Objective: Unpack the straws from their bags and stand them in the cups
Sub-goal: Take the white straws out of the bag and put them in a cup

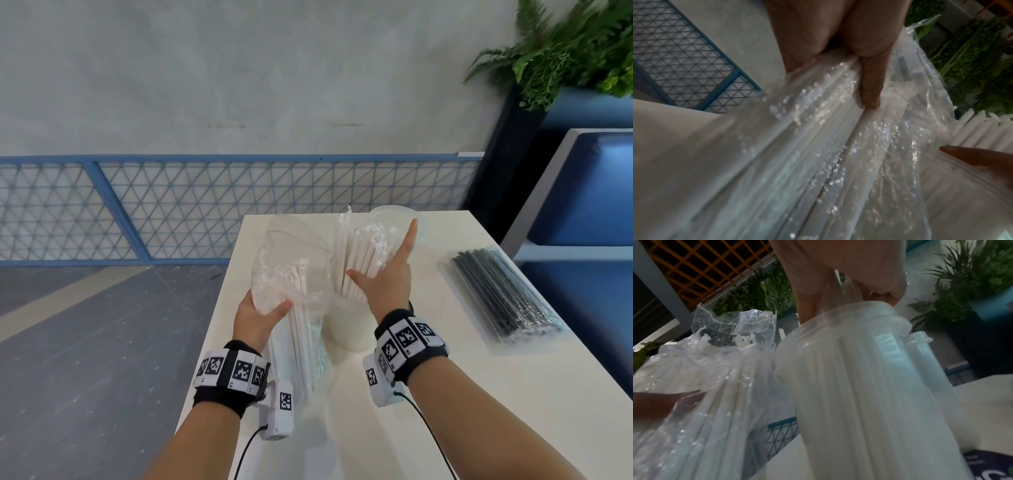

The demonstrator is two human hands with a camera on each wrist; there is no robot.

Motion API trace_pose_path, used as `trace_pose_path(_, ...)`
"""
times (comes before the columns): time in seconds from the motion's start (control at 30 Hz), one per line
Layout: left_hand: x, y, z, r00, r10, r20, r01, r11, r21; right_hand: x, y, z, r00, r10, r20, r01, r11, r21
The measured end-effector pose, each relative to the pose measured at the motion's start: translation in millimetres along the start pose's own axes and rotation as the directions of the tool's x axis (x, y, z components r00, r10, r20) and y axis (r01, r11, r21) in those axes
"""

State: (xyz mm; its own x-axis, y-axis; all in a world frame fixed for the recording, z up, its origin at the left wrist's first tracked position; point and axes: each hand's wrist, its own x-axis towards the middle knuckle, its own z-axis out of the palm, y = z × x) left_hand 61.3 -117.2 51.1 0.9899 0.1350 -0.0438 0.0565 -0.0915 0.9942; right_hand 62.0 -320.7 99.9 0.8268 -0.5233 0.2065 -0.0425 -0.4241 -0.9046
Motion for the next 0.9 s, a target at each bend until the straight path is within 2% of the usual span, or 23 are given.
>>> trace_pose_path(0.07, 0, 0, 0, 1.000, 0.001, 0.001, -0.001, 1.000, -0.001, 2, 0, 2, 1.000, -0.016, -0.009, 0.016, 1.000, -0.024)
trace_pose_path(0.2, -1, 2, 0, 1.000, 0.004, 0.007, -0.004, 1.000, -0.009, 1, -6, 6, 0.994, -0.096, 0.055, 0.090, 0.991, 0.103)
trace_pose_path(0.27, -2, 4, 1, 1.000, 0.007, 0.014, -0.007, 1.000, -0.013, -3, -8, 11, 0.990, -0.122, 0.076, 0.115, 0.989, 0.095)
trace_pose_path(0.37, -3, 5, 1, 1.000, 0.005, 0.020, -0.004, 1.000, -0.021, -3, -6, 15, 0.990, -0.052, 0.133, 0.050, 0.998, 0.024)
trace_pose_path(0.5, -3, 5, 2, 1.000, 0.007, 0.021, -0.007, 1.000, -0.019, 7, -7, 14, 0.965, 0.041, 0.258, 0.005, 0.984, -0.178)
trace_pose_path(0.6, -3, 5, 3, 1.000, 0.009, 0.029, -0.008, 1.000, -0.022, 12, -13, 9, 0.980, 0.021, 0.198, -0.004, 0.996, -0.088)
trace_pose_path(0.73, -4, 5, 3, 1.000, 0.006, 0.030, -0.006, 1.000, -0.024, 21, -31, -2, 0.991, -0.070, 0.115, 0.066, 0.997, 0.032)
trace_pose_path(0.9, -4, 6, 4, 0.999, 0.020, 0.041, -0.019, 1.000, -0.023, 25, -43, -7, 0.971, -0.149, 0.185, 0.148, 0.989, 0.021)
